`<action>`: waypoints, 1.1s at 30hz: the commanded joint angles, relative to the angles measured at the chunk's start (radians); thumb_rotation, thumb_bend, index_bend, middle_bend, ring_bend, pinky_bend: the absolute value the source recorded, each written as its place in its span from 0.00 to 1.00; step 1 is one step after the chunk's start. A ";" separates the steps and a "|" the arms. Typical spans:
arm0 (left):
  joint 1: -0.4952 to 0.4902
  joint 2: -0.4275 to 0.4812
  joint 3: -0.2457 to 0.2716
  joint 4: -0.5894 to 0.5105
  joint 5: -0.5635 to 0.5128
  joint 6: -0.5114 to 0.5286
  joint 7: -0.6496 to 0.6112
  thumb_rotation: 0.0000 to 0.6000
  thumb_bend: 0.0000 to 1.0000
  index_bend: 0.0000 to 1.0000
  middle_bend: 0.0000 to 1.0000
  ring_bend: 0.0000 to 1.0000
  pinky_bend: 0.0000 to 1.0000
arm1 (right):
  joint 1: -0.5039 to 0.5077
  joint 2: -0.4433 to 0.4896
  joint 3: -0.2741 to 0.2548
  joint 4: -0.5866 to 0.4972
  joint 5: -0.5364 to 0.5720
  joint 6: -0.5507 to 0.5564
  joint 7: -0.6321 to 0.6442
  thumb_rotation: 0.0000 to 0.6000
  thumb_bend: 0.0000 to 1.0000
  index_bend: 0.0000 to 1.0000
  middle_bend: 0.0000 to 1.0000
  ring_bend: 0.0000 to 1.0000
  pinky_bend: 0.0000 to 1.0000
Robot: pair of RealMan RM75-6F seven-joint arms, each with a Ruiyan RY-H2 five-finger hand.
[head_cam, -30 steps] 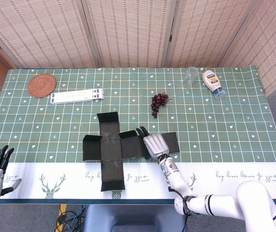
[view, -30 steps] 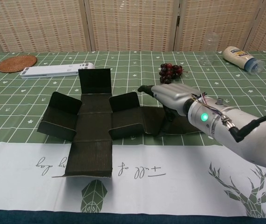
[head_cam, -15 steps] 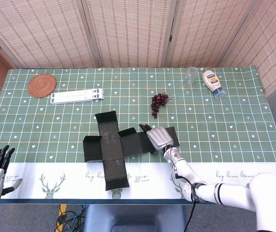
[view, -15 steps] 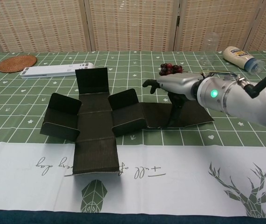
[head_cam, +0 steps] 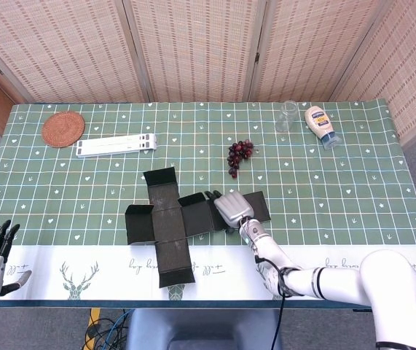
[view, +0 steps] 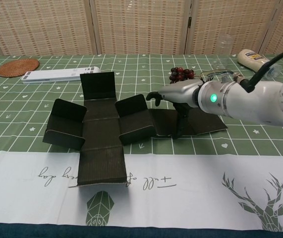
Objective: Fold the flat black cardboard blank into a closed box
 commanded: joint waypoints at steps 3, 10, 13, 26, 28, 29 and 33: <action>0.001 -0.001 0.000 0.004 0.000 0.000 -0.004 1.00 0.18 0.00 0.00 0.00 0.09 | 0.031 -0.008 -0.018 0.008 0.040 0.017 -0.037 1.00 0.00 0.00 0.14 0.71 0.99; 0.003 -0.004 0.001 0.013 -0.001 0.000 -0.012 1.00 0.18 0.00 0.00 0.00 0.09 | 0.066 -0.016 -0.035 0.014 0.099 0.045 -0.084 1.00 0.00 0.01 0.14 0.71 0.99; 0.003 -0.004 0.001 0.015 -0.002 -0.002 -0.014 1.00 0.18 0.00 0.00 0.00 0.09 | 0.074 -0.016 -0.041 0.012 0.118 0.053 -0.093 1.00 0.00 0.01 0.14 0.71 0.99; 0.004 -0.004 0.002 0.017 0.000 -0.003 -0.016 1.00 0.18 0.00 0.00 0.00 0.08 | 0.116 -0.015 -0.071 0.006 0.177 0.082 -0.158 1.00 0.00 0.03 0.14 0.71 0.99; 0.003 -0.004 0.002 0.017 0.001 -0.004 -0.016 1.00 0.18 0.00 0.00 0.00 0.08 | 0.118 -0.016 -0.074 0.009 0.181 0.086 -0.162 1.00 0.00 0.03 0.14 0.71 0.99; 0.002 -0.004 0.002 0.017 0.001 -0.005 -0.015 1.00 0.18 0.00 0.00 0.00 0.08 | 0.119 -0.017 -0.075 0.010 0.186 0.086 -0.164 1.00 0.00 0.03 0.14 0.71 0.99; 0.001 -0.004 0.001 0.015 0.002 -0.006 -0.013 1.00 0.18 0.00 0.00 0.00 0.08 | 0.127 -0.019 -0.075 0.013 0.200 0.078 -0.170 1.00 0.00 0.03 0.14 0.71 0.99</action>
